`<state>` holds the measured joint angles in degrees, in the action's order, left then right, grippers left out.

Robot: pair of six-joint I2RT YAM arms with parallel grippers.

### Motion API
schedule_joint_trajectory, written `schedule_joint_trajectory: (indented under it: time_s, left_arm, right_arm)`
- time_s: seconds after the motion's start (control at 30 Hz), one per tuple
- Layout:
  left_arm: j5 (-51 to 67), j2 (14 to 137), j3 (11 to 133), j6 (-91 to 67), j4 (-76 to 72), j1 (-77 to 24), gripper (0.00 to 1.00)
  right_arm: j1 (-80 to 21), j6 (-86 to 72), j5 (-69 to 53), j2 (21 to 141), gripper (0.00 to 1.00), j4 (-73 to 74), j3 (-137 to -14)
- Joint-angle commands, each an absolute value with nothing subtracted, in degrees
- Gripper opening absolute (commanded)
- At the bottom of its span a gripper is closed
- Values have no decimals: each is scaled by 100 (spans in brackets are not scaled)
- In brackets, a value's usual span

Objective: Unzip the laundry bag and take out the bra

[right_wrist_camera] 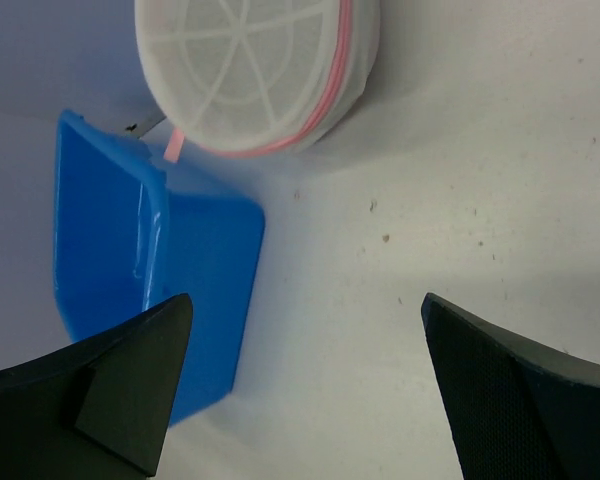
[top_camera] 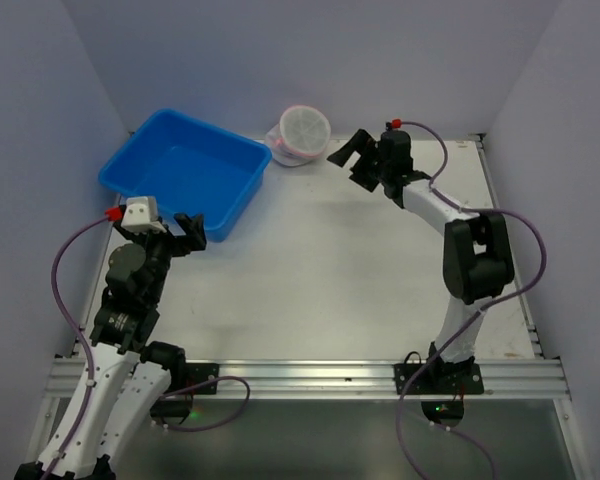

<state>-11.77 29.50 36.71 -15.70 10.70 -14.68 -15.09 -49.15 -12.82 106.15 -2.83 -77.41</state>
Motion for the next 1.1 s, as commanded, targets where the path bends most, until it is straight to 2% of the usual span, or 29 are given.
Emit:
schedule_joint_trajectory:
  time_s: [0.0, 0.3, 0.57, 0.63, 0.67, 0.73, 0.77, 0.87, 0.9, 0.97, 1.07]
  left_arm:
    - [-1196, 2874, 3568, -1591, 606, -1327, 100]
    - [-1028, 2962, 3542, -1600, 615, -1187, 100]
    - [-1002, 3023, 3524, -1591, 615, -1160, 100]
    - [-993, 3050, 3516, -1591, 624, -1151, 100]
    - [-993, 3050, 3516, -1591, 615, -1151, 100]
    - [-967, 3059, 3507, -1591, 615, -1151, 100]
    - [-941, 3059, 3498, -1582, 615, -1151, 100]
    - [-844, 3067, 3480, -1538, 563, -1151, 100]
    - [-818, 3085, 3489, -1529, 580, -1151, 99]
    - [-695, 3103, 3498, -1512, 580, -1151, 99]
    - [-475, 3138, 3498, -1477, 563, -1151, 98]
  right_arm:
    - [-1521, -5765, -1108, 11351, 99, -1158, -8498]
    - [-1521, -6512, -1335, 13173, 99, -1985, -10106]
    - [-1521, -6925, -1644, 14588, 96, -1819, -11635]
    - [-1520, -6978, -1661, 14712, 82, -1872, -11750]
    - [-1521, -6987, -1679, 14800, 67, -1863, -11847]
    - [-1503, -6979, -1740, 14810, 55, -1916, -11848]
    - [-1494, -6952, -1775, 14783, 44, -1960, -11761]
    - [-1433, -6882, -1898, 14424, 26, -2214, -11122]
    - [-1380, -6864, -1933, 14258, 14, -2458, -10883]
    - [-1319, -6768, -2082, 13669, 3, -2680, -10069]
    - [-1187, -6645, -2197, 12738, 0, -3067, -9179]
